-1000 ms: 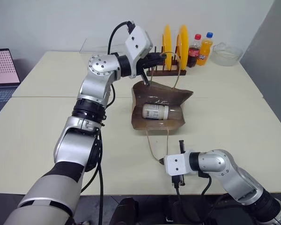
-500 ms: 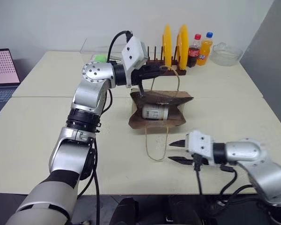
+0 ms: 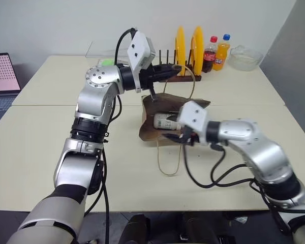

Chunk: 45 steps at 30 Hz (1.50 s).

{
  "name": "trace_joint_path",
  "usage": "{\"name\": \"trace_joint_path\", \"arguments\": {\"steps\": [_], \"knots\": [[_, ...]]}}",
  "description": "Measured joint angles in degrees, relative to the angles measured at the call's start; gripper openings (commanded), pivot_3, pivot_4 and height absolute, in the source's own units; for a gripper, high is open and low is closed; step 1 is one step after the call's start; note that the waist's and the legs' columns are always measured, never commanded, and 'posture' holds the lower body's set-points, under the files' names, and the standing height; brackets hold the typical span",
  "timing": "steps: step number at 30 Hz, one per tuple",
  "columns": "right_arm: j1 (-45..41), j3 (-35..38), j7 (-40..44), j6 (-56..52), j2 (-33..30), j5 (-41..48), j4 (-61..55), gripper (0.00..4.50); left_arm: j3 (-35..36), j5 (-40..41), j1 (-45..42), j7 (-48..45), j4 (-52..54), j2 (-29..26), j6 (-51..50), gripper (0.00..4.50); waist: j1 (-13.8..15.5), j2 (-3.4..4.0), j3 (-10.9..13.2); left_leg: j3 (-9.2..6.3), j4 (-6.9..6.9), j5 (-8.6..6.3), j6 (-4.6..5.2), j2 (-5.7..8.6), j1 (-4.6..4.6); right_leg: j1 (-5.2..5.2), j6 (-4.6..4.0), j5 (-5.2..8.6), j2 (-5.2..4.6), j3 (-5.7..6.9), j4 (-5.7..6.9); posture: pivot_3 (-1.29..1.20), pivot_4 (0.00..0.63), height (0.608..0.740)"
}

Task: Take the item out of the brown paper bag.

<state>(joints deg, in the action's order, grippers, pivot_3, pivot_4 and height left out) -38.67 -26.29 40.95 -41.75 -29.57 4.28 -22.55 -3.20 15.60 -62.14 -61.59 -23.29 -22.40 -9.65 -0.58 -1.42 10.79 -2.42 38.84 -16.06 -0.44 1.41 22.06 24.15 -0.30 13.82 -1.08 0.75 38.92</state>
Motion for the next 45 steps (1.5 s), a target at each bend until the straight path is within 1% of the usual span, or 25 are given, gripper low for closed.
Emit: {"name": "trace_joint_path", "arguments": {"steps": [1, 2, 7, 12, 16, 22, 26, 29, 31, 32, 35, 40, 45], "knots": [[-0.74, -1.64, -0.95, 1.19, 0.98, -1.97, 2.64, 4.36, 0.04, -0.01, 0.00, 0.04, 0.00, 0.03, 0.01, 0.00, 0.00, 0.00, 0.00, 0.01, 0.00, 0.00, 0.00, 0.00, 0.01, 0.00, -0.01, -0.01, 0.00, -0.01, 0.00, 0.00, 0.150, 0.740], [-1.53, -2.82, -1.81, 2.17, 1.90, -3.74, 5.05, 4.47, 0.05, -0.01, -0.01, 0.08, 0.00, 0.09, 0.03, 0.00, 0.00, 0.00, 0.00, 0.02, 0.01, 0.00, 0.00, 0.01, 0.02, 0.01, -0.02, -0.01, -0.01, -0.01, 0.00, 0.00, 0.150, 0.740], [-5.99, -4.18, -4.43, 5.15, 5.05, -9.45, 15.22, 4.47, 0.12, -0.03, -0.01, 0.17, 0.02, 0.14, 0.10, 0.00, -0.03, 0.00, 0.00, 0.01, 0.01, 0.00, -0.01, 0.01, 0.01, 0.01, -0.03, -0.02, -0.01, 0.00, -0.01, 0.00, 0.150, 0.740], [-7.90, -4.02, -4.19, 4.78, 7.96, -9.99, 20.37, 4.47, 0.11, -0.03, -0.01, 0.08, 0.05, 0.18, 0.14, 0.00, -0.16, 0.00, 0.00, 0.01, 0.00, 0.00, 0.00, 0.00, 0.02, 0.02, -0.04, -0.03, -0.01, 0.00, 0.00, 0.00, 0.150, 0.740], [-9.38, -4.79, -2.96, 5.89, 7.69, -12.12, 25.24, 4.47, 0.11, -0.04, 0.00, -0.20, 0.07, 0.15, 0.23, 0.00, -0.26, 0.00, 0.00, 0.02, 0.01, -0.01, 0.01, 0.01, 0.02, 0.02, -0.04, -0.03, -0.01, 0.00, 0.00, 0.00, 0.150, 0.740], [-12.98, -9.73, -0.72, 11.64, 7.23, -19.23, 34.05, 4.47, 0.10, -0.08, 0.01, -0.28, 0.40, 0.21, 0.25, 0.00, -0.78, 0.00, 0.00, 0.01, 0.00, -0.01, 0.01, 0.01, 0.01, 0.03, -0.04, -0.03, -0.01, 0.00, 0.01, 0.00, 0.150, 0.740], [-14.40, -11.23, 1.05, 14.86, 7.97, -22.08, 37.98, 4.47, 0.09, -0.10, 0.05, -0.27, 0.63, 0.24, 0.25, 0.00, -0.92, 0.00, 0.00, 0.01, 0.00, 0.00, 0.01, 0.01, 0.01, 0.02, -0.04, -0.03, -0.01, -0.01, 0.02, 0.00, 0.150, 0.740], [-15.29, -11.28, 1.26, 17.23, 8.93, -23.65, 40.76, 3.95, 0.08, -0.12, 0.13, -0.23, 0.72, 0.24, 0.24, 0.00, -0.93, 0.00, 0.00, 0.00, 0.00, 0.00, 0.00, 0.01, 0.00, 0.02, -0.04, -0.03, -0.01, 0.00, 0.03, 0.00, 0.150, 0.740], [-15.30, -11.01, 1.27, 18.07, 9.51, -23.97, 41.30, 3.24, 0.08, -0.26, 0.42, -0.20, 0.88, 0.23, 0.25, 0.00, -0.95, 0.00, 0.00, 0.00, 0.00, 0.00, 0.00, 0.01, 0.00, 0.02, -0.05, -0.03, -0.01, -0.01, 0.03, 0.00, 0.150, 0.740], [-15.30, -10.91, 1.32, 18.50, 9.52, -24.01, 41.30, 3.05, 0.08, -0.37, 0.62, -0.18, 0.89, 0.21, 0.32, 0.00, -0.95, 0.00, 0.00, 0.00, 0.00, 0.00, 0.00, 0.01, 0.00, 0.02, -0.05, -0.03, -0.01, 0.00, 0.03, 0.00, 0.150, 0.740], [-14.62, -9.32, 2.37, 18.73, 9.19, -23.47, 39.31, 3.06, 0.03, -1.55, 0.75, 0.30, 0.69, 0.01, 1.72, 0.00, -0.93, 0.01, 0.00, -0.01, 0.00, 0.00, -0.01, 0.01, 0.03, 0.06, -0.05, -0.03, -0.01, 0.00, 0.03, 0.00, 0.150, 0.740], [-12.92, -6.17, 5.05, 18.82, 6.26, -23.09, 28.36, 3.06, -0.32, -3.89, 0.73, 1.90, -1.70, -0.27, 3.92, 0.00, -0.93, 0.01, 0.01, -0.02, 0.00, 0.00, 0.00, 0.01, 0.08, 0.10, -0.04, -0.03, -0.01, 0.01, 0.02, 0.00, 0.150, 0.740], [-8.82, -4.12, 7.46, 19.99, 2.95, -22.08, 18.87, 3.06, -0.56, -6.42, 0.48, 3.61, -5.85, -0.47, 6.48, 0.00, -0.92, 0.01, 0.01, -0.04, 0.00, 0.00, 0.01, 0.01, 0.08, 0.08, -0.04, -0.03, -0.01, 0.03, 0.02, 0.00, 0.150, 0.740]]}}
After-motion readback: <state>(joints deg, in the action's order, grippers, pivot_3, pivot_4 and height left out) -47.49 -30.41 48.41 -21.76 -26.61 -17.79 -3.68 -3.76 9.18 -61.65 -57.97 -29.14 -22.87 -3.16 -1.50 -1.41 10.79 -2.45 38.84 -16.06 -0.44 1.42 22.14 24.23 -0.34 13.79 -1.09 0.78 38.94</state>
